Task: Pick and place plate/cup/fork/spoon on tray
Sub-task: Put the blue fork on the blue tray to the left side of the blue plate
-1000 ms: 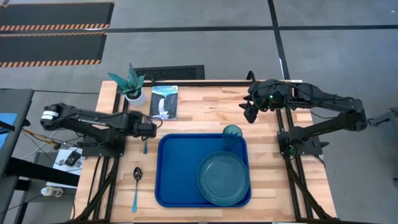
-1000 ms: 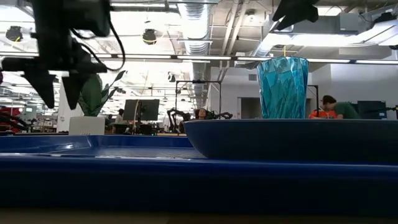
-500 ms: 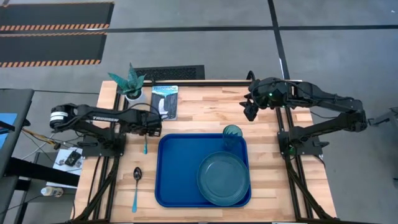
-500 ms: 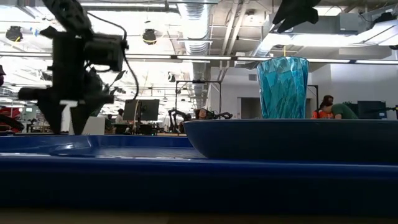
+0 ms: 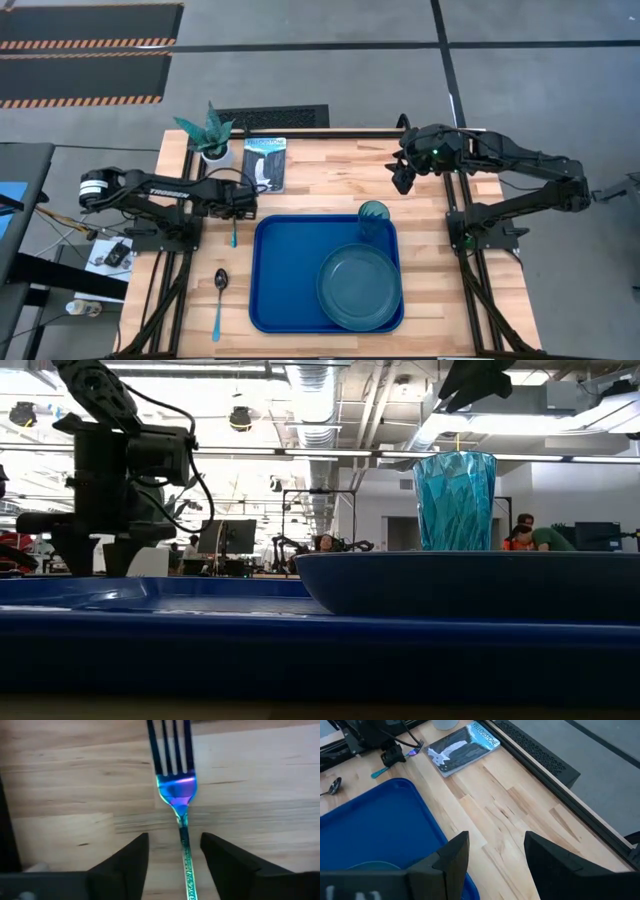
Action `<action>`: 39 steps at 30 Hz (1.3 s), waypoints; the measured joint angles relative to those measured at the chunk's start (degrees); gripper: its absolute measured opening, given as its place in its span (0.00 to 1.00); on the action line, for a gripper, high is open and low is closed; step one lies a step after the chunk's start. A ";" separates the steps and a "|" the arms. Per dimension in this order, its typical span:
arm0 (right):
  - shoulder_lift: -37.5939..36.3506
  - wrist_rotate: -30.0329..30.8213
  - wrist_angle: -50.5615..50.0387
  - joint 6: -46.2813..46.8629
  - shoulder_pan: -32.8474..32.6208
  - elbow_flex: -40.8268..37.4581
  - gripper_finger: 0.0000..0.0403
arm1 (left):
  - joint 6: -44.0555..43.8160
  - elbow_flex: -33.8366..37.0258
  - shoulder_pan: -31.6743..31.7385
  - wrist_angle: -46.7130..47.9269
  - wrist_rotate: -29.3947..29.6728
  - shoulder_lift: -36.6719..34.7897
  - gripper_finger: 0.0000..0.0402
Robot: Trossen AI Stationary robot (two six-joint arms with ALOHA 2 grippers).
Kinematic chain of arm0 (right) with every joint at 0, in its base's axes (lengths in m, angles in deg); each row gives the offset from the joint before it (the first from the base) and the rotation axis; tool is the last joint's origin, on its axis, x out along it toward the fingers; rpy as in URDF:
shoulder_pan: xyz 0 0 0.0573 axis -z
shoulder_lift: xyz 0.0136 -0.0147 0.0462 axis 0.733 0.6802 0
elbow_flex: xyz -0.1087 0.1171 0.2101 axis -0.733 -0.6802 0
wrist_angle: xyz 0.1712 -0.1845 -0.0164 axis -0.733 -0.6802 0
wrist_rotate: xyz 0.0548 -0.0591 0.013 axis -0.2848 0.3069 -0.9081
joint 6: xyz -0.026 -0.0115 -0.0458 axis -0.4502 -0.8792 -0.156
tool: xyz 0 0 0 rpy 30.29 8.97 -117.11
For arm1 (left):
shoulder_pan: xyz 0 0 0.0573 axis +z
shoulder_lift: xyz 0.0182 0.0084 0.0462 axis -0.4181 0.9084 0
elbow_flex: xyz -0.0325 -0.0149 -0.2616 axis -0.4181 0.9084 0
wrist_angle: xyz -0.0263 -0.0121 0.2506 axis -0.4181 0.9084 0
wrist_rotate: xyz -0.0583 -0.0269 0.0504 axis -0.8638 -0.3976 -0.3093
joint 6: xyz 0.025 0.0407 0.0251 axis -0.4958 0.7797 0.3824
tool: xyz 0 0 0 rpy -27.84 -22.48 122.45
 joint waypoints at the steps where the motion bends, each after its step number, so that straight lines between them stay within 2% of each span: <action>1: 0.00 -0.01 0.02 -0.01 0.00 0.00 0.53 | 0.49 0.00 0.00 -0.16 -0.17 0.01 0.41; 7: 0.00 -0.02 0.11 0.02 0.00 0.00 0.53 | 3.55 -0.11 0.00 -1.53 -1.50 1.14 0.15; 12: 0.00 -0.02 0.33 0.02 0.00 0.00 0.53 | 5.40 -0.24 0.00 -1.65 -1.56 1.72 0.02; 20: 0.00 -0.02 0.33 0.02 0.00 0.00 0.53 | 6.53 -3.40 0.02 0.78 -1.76 2.17 0.01; 25: 0.00 -0.02 0.33 -0.01 0.00 0.00 0.53 | 8.14 -7.51 0.02 3.90 -1.39 2.06 0.01; 29: 0.00 -0.02 0.33 -0.03 0.00 0.00 0.53 | 9.80 -11.74 -0.47 6.21 -3.51 1.82 0.00; 34: 0.00 0.00 0.33 -0.16 0.00 0.00 0.53 | 7.74 -18.79 -4.64 11.22 -4.48 1.74 0.00; 39: 0.00 0.00 0.33 -0.12 0.00 0.00 0.53 | 0.04 -24.92 -11.70 12.86 -3.95 1.67 0.00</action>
